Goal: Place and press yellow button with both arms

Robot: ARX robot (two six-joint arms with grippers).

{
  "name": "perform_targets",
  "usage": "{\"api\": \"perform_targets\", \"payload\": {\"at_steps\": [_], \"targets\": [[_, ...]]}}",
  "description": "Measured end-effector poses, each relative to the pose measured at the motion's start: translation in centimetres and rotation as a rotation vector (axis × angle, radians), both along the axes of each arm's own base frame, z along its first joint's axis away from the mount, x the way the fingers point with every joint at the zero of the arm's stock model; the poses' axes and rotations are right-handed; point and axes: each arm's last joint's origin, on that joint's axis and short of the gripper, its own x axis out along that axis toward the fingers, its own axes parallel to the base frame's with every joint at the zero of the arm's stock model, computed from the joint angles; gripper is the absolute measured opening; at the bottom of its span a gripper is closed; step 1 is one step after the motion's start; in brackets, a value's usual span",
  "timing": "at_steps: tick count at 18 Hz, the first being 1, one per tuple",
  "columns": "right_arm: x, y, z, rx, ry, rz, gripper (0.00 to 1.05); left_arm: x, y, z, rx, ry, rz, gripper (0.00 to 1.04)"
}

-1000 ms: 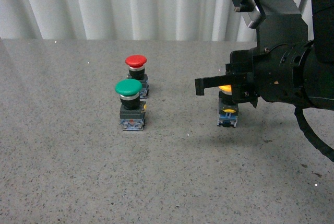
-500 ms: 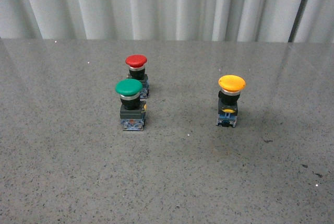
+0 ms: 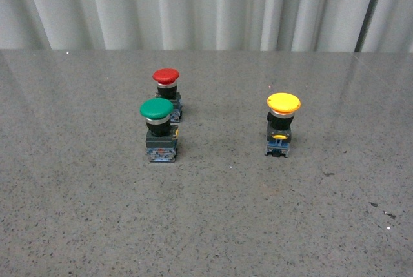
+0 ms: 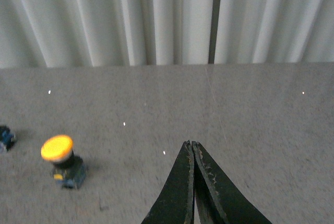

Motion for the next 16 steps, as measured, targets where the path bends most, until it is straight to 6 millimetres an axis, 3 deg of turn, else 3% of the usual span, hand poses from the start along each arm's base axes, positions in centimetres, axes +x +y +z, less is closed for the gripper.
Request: {"api": "perform_targets", "payload": {"at_steps": [2,3,16], "targets": [[-4.3,-4.0,-2.6,-0.003,-0.023,-0.018,0.02,0.0,0.0,0.0,0.000,0.001,0.001,0.98],[-5.3,-3.8,-3.0,-0.009,-0.081,0.017,0.02,0.0,0.0,0.0,0.000,0.000,0.000,0.98],[-7.3,-3.8,-6.0,-0.016,-0.082,0.018,0.02,0.0,0.0,0.0,0.000,0.000,-0.001,0.98]]}}
